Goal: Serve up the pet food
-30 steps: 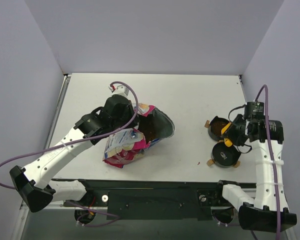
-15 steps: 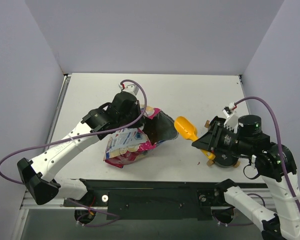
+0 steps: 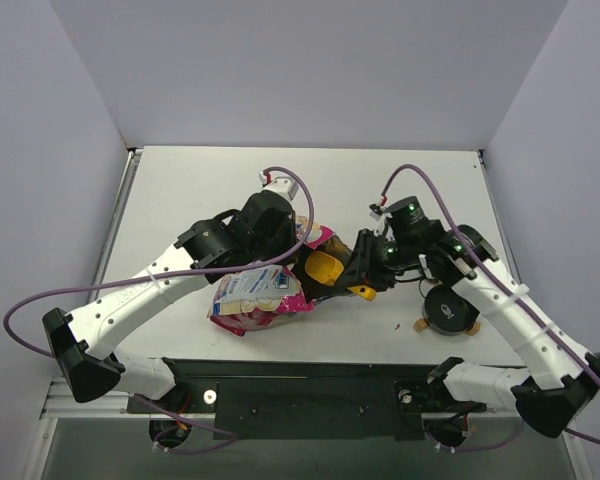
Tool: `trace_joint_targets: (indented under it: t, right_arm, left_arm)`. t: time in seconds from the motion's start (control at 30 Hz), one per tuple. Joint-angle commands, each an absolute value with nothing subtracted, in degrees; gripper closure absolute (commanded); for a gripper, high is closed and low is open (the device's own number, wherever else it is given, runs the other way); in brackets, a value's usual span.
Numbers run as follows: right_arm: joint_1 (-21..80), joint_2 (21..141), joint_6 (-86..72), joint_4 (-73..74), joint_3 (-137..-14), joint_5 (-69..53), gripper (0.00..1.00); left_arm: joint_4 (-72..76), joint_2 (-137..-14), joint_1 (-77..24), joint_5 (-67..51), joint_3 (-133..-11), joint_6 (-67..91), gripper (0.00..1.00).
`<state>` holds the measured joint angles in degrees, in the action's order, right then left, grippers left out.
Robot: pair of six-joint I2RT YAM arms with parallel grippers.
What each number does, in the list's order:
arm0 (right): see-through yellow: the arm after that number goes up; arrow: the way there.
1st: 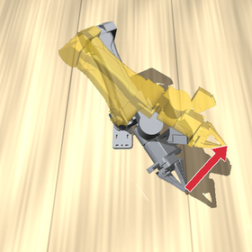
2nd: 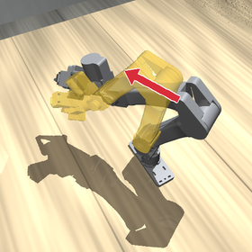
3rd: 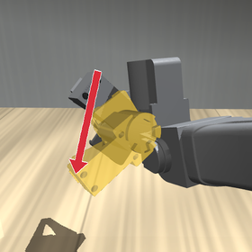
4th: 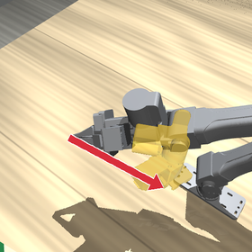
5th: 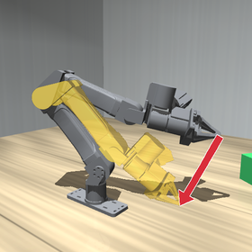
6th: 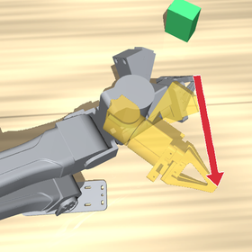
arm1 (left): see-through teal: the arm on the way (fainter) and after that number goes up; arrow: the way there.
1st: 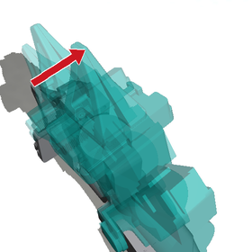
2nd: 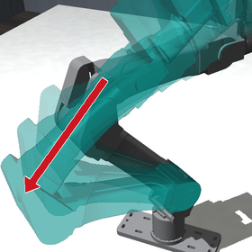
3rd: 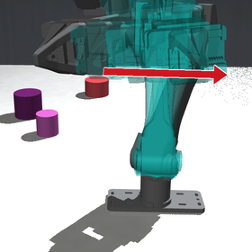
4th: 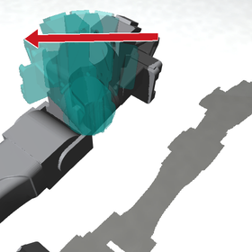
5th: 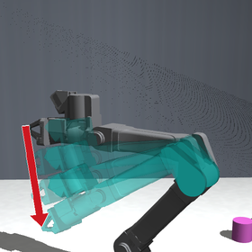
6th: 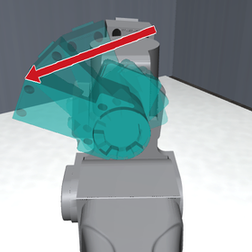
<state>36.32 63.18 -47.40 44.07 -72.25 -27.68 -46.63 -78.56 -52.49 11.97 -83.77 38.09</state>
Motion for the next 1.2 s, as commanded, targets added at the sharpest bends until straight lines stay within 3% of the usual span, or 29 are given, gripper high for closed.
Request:
trace_joint_targets:
  t: [0.0,0.27,0.47,0.8,0.97,1.03,1.17]
  right_arm:
    - [37.88,68.01,-42.47,48.50,-75.49,-26.29,1.00]
    - [41.03,82.77,-29.11,59.41,-85.33,-8.01,1.00]
    - [47.45,89.64,-23.82,46.51,-82.80,-9.13,1.00]
    - [46.24,88.26,-34.78,15.76,-71.65,-38.39,1.00]
    - [40.97,81.58,-53.30,-13.11,-59.89,-50.44,1.00]
    - [39.04,78.33,-57.28,-19.21,-55.84,-52.20,1.00]
    - [34.56,69.55,-55.83,-17.59,-50.11,-54.75,1.00]
  left_arm:
    - [-43.16,-76.73,-53.88,8.53,-88.85,38.32,1.00]
    - [-41.49,-77.17,-54.05,8.35,-87.54,41.21,1.00]
    - [-39.38,-79.10,-54.05,10.02,-87.02,43.50,1.00]
    - [-38.06,-75.94,-52.04,10.90,-81.13,50.97,1.00]
    - [-38.32,-74.71,-50.71,10.81,-79.37,51.86,1.00]
    - [-38.76,-74.44,-50.63,12.29,-79.63,51.68,1.00]
    - [-38.85,-74.27,-50.62,14.85,-80.07,50.89,1.00]
